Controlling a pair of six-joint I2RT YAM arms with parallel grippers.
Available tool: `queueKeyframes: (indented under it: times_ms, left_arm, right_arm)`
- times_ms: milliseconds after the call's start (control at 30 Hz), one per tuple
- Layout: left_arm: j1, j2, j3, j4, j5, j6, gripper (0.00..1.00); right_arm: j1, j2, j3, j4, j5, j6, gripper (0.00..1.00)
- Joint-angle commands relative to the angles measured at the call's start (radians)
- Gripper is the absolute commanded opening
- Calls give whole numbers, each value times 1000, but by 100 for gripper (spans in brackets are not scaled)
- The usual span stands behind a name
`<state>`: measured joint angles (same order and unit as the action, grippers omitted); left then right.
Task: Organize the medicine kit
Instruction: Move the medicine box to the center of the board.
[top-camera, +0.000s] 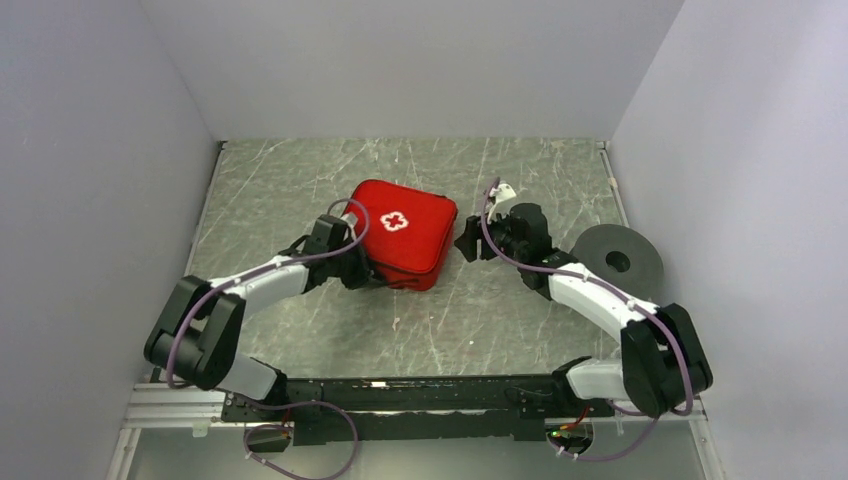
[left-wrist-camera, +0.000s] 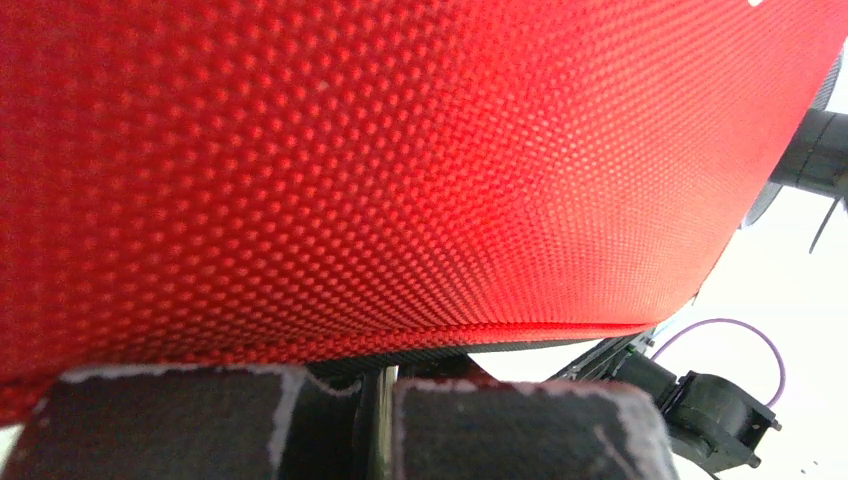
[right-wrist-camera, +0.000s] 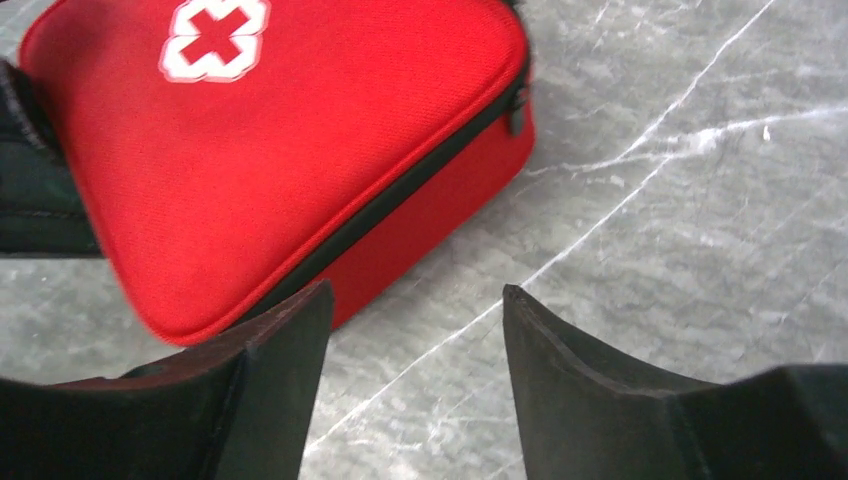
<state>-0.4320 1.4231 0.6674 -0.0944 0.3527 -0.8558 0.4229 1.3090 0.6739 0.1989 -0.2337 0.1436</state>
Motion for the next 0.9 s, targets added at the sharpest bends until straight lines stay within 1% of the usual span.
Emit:
queueKeyframes:
  times_ms: [0, 67, 233, 300, 333, 500, 567, 600, 667, 733, 867]
  left_arm:
    - [-65, 72, 148, 25, 91, -37, 0]
    - [-81, 112, 207, -1, 83, -31, 0]
    - [-86, 197, 333, -96, 63, 8, 0]
    - [-87, 223, 369, -120, 69, 19, 3]
    - [-88, 236, 381, -131, 73, 22, 6]
    - [-95, 259, 410, -176, 63, 32, 31]
    - [-97, 257, 412, -198, 51, 34, 42]
    - [-97, 253, 410, -209, 45, 36, 45]
    - [-99, 235, 413, -235, 32, 41, 50]
    - [-104, 209, 418, -271, 14, 53, 53]
    - [-121, 129, 430, -363, -35, 88, 61]
  right_arm:
    - [-3, -99, 52, -113, -14, 71, 70]
    - [-3, -136, 59, -155, -16, 78, 73]
    - [-5, -273, 29, -214, -8, 130, 77]
    - [-5, -323, 21, -246, -13, 146, 80]
    - [-4, -343, 21, -270, -5, 151, 80]
    - [-6, -386, 47, -428, 55, 139, 85]
    - [-6, -398, 54, -462, 53, 143, 85]
    - [-5, -407, 56, -470, 55, 157, 85]
    - [-6, -428, 54, -472, 53, 183, 86]
    - [-7, -441, 55, -474, 48, 205, 99]
    - [-6, -431, 94, -526, 84, 256, 100]
